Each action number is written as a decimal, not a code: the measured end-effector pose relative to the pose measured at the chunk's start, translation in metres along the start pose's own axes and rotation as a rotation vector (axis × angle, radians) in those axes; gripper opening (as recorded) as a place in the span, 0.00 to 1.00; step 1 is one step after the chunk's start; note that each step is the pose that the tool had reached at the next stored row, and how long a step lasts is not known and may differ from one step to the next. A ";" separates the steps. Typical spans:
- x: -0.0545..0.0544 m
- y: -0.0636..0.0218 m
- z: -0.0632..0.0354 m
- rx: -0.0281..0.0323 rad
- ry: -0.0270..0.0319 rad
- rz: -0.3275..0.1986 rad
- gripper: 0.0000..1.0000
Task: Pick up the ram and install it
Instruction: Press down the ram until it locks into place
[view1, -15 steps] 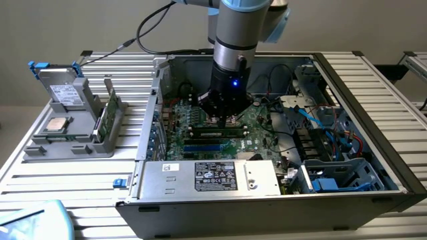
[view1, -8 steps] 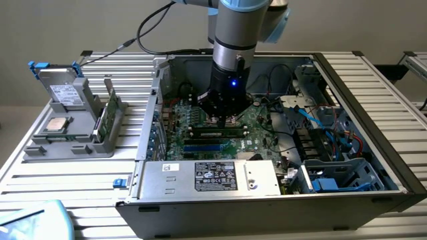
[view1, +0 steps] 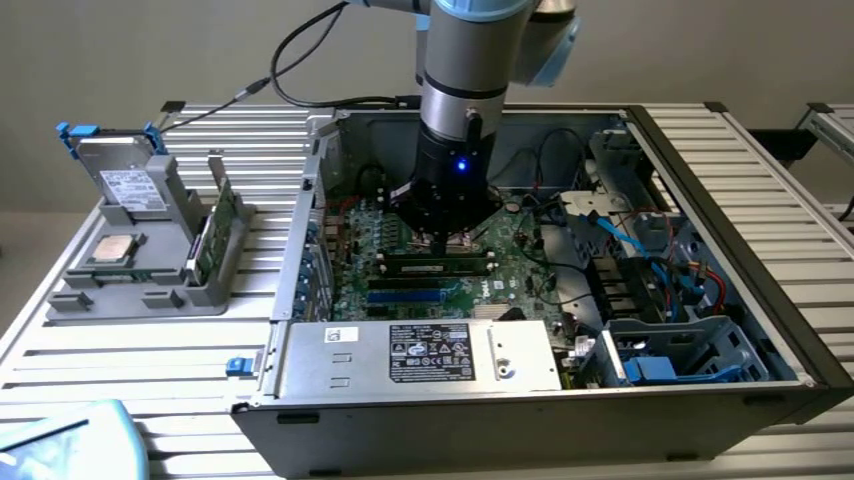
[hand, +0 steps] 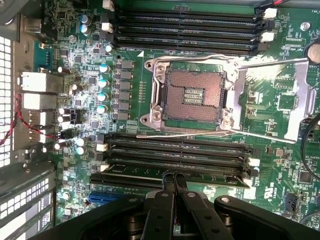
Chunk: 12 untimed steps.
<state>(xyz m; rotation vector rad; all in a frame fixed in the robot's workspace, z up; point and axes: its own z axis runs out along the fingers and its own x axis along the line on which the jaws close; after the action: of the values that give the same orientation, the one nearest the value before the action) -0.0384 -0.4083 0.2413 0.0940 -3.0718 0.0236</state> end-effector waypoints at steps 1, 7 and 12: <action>0.001 -0.0002 -0.0011 -0.0001 -0.0001 0.000 0.11; 0.003 -0.0082 -0.0058 0.0000 -0.0003 0.001 0.11; 0.003 -0.0108 -0.0058 -0.0004 -0.0004 0.001 0.11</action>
<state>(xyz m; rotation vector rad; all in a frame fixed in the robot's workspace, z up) -0.0403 -0.4192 0.2474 0.0926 -3.0722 0.0230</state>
